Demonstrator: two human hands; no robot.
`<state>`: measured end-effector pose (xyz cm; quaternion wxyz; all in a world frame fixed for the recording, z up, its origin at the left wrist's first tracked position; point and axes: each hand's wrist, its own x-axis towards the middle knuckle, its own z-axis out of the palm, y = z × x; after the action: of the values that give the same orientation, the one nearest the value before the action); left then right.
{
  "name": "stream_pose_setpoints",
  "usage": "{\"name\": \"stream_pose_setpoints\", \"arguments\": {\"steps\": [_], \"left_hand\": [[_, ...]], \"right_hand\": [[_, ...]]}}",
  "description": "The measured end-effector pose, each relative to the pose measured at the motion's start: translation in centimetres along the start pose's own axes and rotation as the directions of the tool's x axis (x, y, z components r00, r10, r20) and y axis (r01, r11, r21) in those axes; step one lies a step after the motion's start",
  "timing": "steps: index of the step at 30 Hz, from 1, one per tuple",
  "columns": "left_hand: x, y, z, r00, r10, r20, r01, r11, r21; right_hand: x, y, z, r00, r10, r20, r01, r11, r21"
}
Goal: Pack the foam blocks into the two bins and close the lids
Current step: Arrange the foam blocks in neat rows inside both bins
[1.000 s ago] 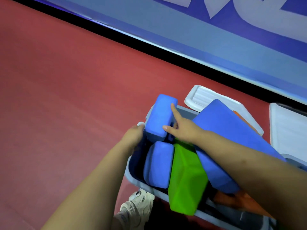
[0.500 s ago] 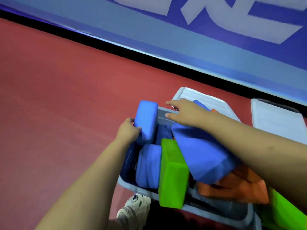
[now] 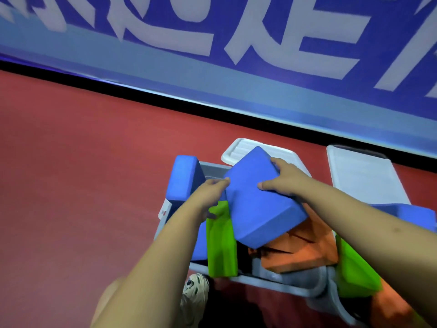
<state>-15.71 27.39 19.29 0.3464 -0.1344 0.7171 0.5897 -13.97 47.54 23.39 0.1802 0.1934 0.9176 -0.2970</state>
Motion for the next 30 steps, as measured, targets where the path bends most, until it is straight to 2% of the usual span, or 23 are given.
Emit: {"name": "stream_pose_setpoints", "arguments": {"steps": [2, 4, 7, 9, 13, 17, 20, 23, 24, 27, 30], "left_hand": [[-0.5, -1.0, 0.7, 0.999, -0.037, -0.010, 0.038, 0.997, 0.067], [-0.9, -2.1, 0.5, 0.999, -0.045, -0.020, 0.047, 0.993, 0.108], [-2.0, -3.0, -0.2, 0.999, -0.047, -0.004, 0.047, 0.984, 0.172], [-3.0, -2.9, -0.5, 0.999, -0.045, 0.018, 0.041, 0.986, 0.162], [-4.3, -2.5, -0.4, 0.997, 0.015, 0.077, -0.025, 0.992, 0.127], [-4.8, -3.0, 0.1, 0.992, 0.008, 0.128, -0.019, 0.996, 0.083], [-5.0, -3.3, 0.4, 0.995, 0.002, 0.096, 0.001, 1.000, -0.027], [-4.7, -3.4, 0.5, 0.997, 0.061, 0.042, -0.054, 0.985, -0.162], [-4.6, -3.4, 0.6, 0.997, 0.079, 0.005, -0.076, 0.975, -0.207], [-4.4, -3.4, 1.3, 0.998, 0.056, -0.019, -0.059, 0.946, -0.319], [-5.4, -3.4, 2.8, 0.995, 0.094, 0.041, -0.082, 0.966, -0.245]], "right_hand": [[-1.5, 1.2, -0.1, 1.000, -0.001, 0.015, -0.002, 0.977, 0.213], [-3.1, 2.3, 0.3, 0.999, -0.039, 0.015, 0.034, 0.962, 0.271], [-5.1, 2.9, 0.6, 0.995, -0.095, 0.013, 0.093, 0.988, 0.126], [-6.0, 2.6, 0.6, 0.994, -0.110, 0.003, 0.109, 0.993, 0.046], [-7.3, 1.4, 0.4, 0.994, -0.097, -0.059, 0.082, 0.972, -0.222], [-8.7, 0.8, -0.4, 0.967, -0.241, -0.088, 0.200, 0.923, -0.330], [-9.3, 3.0, 0.0, 0.904, -0.418, -0.092, 0.362, 0.861, -0.358], [-10.3, 7.9, 2.5, 0.761, -0.624, -0.178, 0.526, 0.754, -0.392], [-10.6, 9.7, 3.6, 0.729, -0.651, -0.212, 0.548, 0.740, -0.392], [-11.0, 14.0, 6.6, 0.740, -0.624, -0.252, 0.545, 0.775, -0.320], [-10.7, 16.6, 9.2, 0.817, -0.515, -0.258, 0.456, 0.852, -0.258]]}}
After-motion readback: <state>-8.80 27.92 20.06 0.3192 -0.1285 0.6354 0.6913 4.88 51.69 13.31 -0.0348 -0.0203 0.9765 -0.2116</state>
